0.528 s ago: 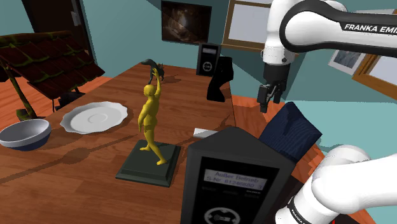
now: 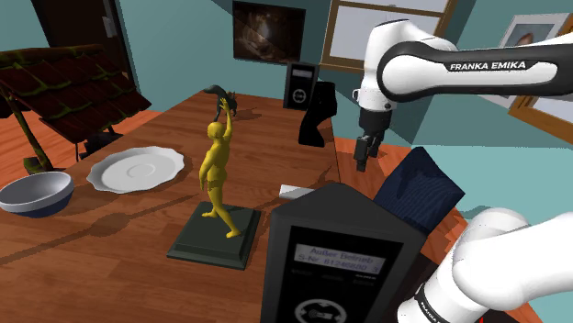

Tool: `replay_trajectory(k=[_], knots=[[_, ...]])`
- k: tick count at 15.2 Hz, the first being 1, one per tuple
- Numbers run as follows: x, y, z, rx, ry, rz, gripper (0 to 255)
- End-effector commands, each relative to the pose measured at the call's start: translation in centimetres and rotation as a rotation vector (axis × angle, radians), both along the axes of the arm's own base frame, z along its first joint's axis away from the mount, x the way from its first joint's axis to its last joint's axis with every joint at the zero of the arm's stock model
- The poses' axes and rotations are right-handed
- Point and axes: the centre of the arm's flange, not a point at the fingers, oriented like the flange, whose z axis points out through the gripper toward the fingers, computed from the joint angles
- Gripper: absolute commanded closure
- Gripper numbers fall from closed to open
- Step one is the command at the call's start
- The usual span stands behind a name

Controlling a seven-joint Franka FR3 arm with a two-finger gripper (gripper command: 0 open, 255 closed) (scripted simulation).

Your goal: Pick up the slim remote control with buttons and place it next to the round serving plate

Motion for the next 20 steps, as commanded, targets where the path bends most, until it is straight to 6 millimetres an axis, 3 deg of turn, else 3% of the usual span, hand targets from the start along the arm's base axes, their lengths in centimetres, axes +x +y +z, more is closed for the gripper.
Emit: replay_trajectory(k=[1,7,14,20], knots=[[1.4,-0.1,-2.3,0.017,-0.012,0.073,0],[5.9,0.7,-8.1,0.066,-0.040,0.280,0],[11.1,3.1,-14.5,0.123,-0.072,0.522,0],[11.5,3.4,-17.7,0.128,-0.075,0.543,0]])
